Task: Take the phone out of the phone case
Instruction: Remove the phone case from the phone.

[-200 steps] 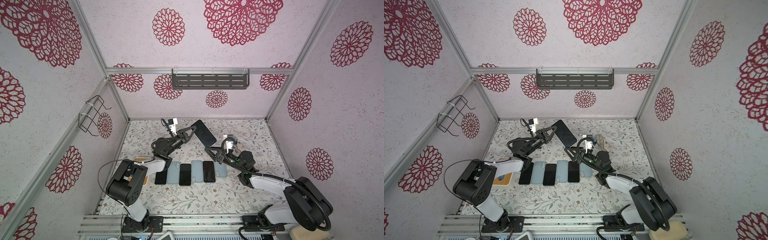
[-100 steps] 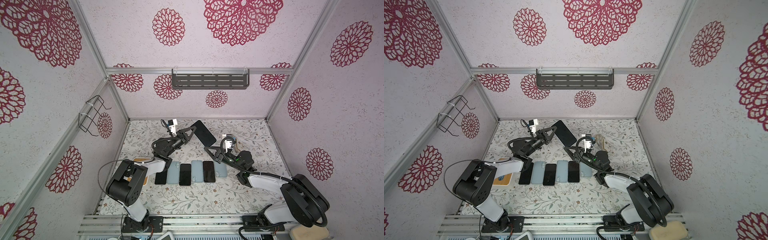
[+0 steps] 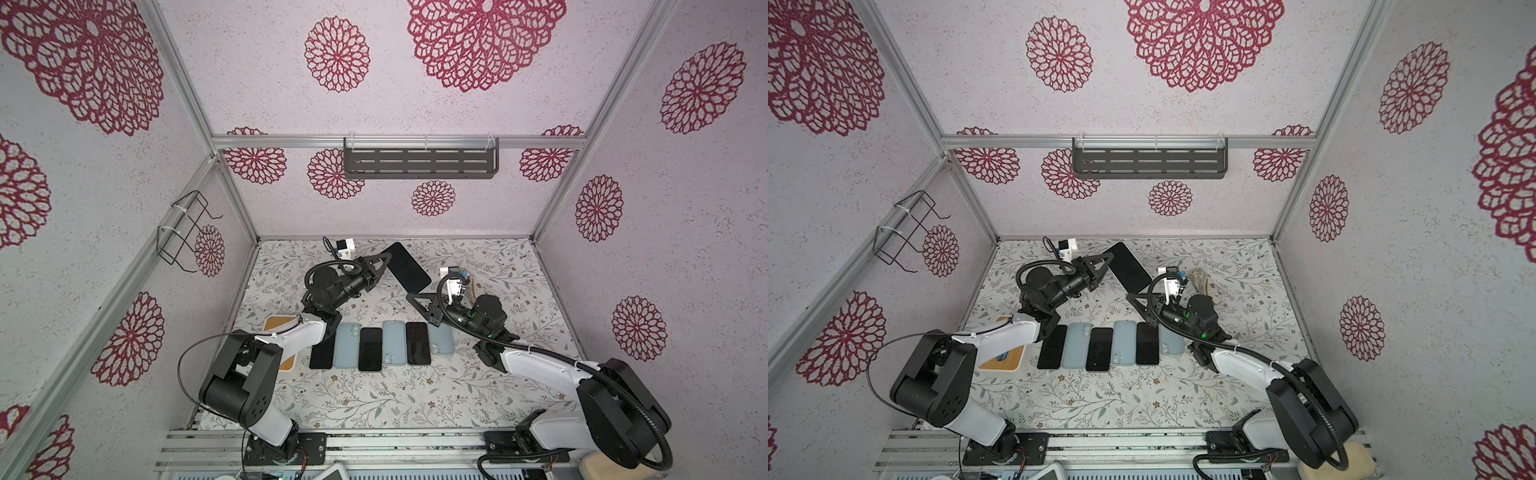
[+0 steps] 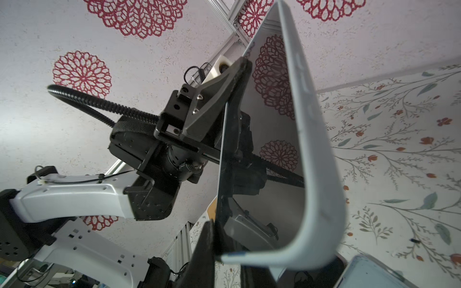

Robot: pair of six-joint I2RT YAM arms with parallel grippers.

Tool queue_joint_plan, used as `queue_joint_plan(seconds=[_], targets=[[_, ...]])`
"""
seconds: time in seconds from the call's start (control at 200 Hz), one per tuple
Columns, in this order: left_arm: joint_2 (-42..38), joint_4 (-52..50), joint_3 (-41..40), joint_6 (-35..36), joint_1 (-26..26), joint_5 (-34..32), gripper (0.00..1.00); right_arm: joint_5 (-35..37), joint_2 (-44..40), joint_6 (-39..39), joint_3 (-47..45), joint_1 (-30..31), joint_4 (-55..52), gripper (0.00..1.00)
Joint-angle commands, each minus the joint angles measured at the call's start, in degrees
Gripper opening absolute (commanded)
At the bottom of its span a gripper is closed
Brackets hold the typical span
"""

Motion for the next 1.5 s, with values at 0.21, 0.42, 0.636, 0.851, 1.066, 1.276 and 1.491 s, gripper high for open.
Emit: queue_joint_plan(seconds=[0.21, 0.42, 0.636, 0.851, 1.066, 1.276, 1.491], targets=[[-4.2, -16.3, 4.2, 2.6, -2.2, 3.4, 0.00, 14.9, -5.2, -27.1, 5.9, 0.9, -22.8, 0.04], [-5.1, -18.5, 4.7, 3.5, -2.4, 3.3, 0.00, 18.5, -5.7, -31.2, 6.3, 1.0, -23.4, 0.14], [-5.9, -20.3, 5.4, 3.9, -2.3, 3.1, 0.00, 21.6, -5.9, -33.5, 6.1, 1.2, -23.1, 0.22], [-5.8, -21.0, 5.8, 4.0, -2.4, 3.0, 0.00, 23.7, -6.3, -35.0, 5.0, 1.4, -21.3, 0.29], [-6.1, -20.2, 5.8, 4.0, -2.3, 3.4, 0.00, 24.3, -6.9, -34.7, 4.1, 1.4, -20.9, 0.40], [-7.5, -15.5, 4.9, 4.0, 0.4, 7.5, 0.00, 22.0, -10.8, -36.4, 1.0, 0.9, -23.9, 0.66], [-7.9, -10.3, 8.7, 10.4, 6.2, 30.6, 0.00, 11.2, -14.4, -38.1, 0.1, -2.0, -29.2, 0.77]])
